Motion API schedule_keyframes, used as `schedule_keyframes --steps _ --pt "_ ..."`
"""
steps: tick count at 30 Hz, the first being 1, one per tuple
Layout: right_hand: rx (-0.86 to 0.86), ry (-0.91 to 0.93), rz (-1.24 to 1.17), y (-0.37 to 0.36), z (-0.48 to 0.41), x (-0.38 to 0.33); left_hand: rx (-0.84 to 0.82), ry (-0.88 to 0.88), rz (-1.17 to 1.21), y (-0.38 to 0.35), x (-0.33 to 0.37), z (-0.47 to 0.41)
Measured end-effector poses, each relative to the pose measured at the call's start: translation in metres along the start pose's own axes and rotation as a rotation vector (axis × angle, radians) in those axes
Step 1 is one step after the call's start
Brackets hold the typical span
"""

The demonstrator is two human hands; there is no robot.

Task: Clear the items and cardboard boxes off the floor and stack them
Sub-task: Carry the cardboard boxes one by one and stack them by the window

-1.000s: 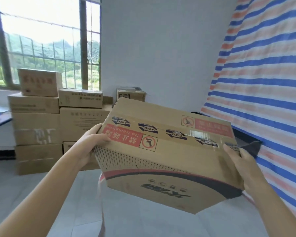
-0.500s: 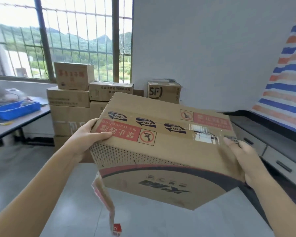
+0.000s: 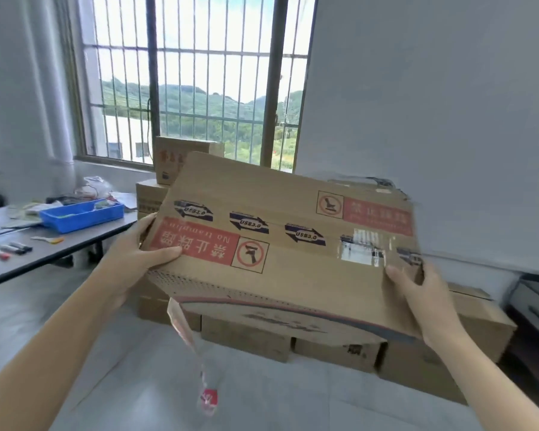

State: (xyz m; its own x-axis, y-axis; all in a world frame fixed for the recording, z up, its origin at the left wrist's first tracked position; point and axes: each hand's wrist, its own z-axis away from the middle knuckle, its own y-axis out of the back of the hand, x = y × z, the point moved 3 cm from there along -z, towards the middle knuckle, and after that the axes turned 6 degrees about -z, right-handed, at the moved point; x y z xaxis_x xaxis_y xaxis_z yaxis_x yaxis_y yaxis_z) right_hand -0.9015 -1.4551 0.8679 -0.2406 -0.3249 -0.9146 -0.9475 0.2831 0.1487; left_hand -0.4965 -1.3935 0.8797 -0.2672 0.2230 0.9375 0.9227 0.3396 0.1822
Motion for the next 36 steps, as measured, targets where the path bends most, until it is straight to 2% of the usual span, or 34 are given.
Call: schedule_keyframes --steps 5,11,15,18,24,32,36 --pt "-0.024 0.184 0.010 -0.072 -0.085 0.005 0.145 -0.143 0.098 0.017 -0.027 -0.076" --pt "-0.022 0.432 -0.009 -0.166 -0.193 -0.030 0.258 -0.295 0.189 0.041 -0.062 -0.198" --pt "0.045 0.593 -0.015 -0.216 -0.265 -0.049 0.312 -0.376 0.171 0.047 -0.075 -0.295" --pt "0.121 0.674 -0.038 -0.249 -0.308 -0.036 0.319 -0.425 0.131 0.042 -0.083 -0.363" --pt "0.210 0.750 -0.060 -0.298 -0.393 0.020 0.293 -0.408 0.086 0.019 -0.113 -0.479" --pt "0.242 0.781 -0.088 -0.345 -0.541 0.095 0.341 -0.417 0.032 -0.051 -0.162 -0.631" --pt "0.251 0.754 -0.031 -0.376 -0.612 0.128 0.347 -0.342 -0.046 -0.081 -0.185 -0.701"
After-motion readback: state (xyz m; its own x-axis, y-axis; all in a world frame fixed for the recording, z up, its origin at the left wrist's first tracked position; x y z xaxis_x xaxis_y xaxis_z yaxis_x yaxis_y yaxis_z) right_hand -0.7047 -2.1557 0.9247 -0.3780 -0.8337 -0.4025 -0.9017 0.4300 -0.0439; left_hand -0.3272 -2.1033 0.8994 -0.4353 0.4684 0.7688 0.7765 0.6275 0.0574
